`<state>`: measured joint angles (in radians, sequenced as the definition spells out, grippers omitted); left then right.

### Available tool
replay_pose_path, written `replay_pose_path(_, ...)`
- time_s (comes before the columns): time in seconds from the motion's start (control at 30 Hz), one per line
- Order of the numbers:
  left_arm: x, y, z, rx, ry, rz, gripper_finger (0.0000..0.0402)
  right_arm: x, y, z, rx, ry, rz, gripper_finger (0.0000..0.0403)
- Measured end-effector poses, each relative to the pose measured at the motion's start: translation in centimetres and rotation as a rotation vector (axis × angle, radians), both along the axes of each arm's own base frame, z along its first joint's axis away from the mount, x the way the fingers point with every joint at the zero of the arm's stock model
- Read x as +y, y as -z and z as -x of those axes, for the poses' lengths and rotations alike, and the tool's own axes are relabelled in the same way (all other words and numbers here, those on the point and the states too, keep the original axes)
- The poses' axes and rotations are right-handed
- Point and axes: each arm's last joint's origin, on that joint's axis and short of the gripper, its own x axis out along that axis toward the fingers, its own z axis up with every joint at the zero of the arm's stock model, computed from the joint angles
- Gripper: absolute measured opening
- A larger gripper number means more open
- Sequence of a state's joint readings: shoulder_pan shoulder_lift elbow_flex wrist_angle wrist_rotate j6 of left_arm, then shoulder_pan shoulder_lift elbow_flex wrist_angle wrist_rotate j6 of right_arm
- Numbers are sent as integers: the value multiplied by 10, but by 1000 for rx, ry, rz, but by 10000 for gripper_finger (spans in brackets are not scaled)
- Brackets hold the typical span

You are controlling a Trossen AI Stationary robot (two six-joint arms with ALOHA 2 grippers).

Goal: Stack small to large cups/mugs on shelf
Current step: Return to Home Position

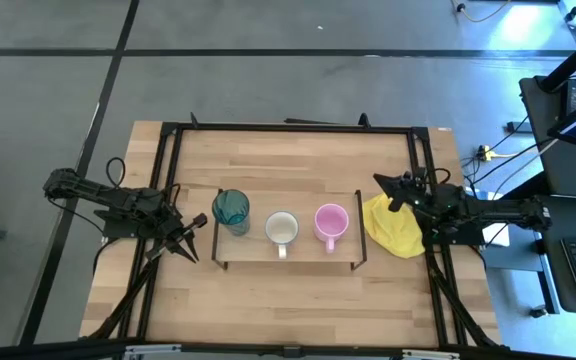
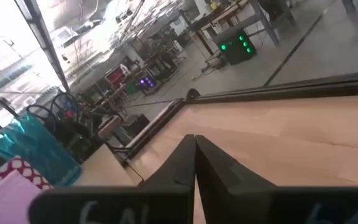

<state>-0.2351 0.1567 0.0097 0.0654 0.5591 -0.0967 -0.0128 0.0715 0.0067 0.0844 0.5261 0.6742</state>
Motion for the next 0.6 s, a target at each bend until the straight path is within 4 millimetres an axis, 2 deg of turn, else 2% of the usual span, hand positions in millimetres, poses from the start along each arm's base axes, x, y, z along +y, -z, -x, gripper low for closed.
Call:
replay_pose_path(0.37, 0, 0, 0, 0, 0, 0, 27, 0, 0, 0, 83, -2, 130, 13)
replay_pose_path(0.6, 0, 0, 0, 0, 0, 0, 27, 0, 0, 0, 87, -1, 136, 13)
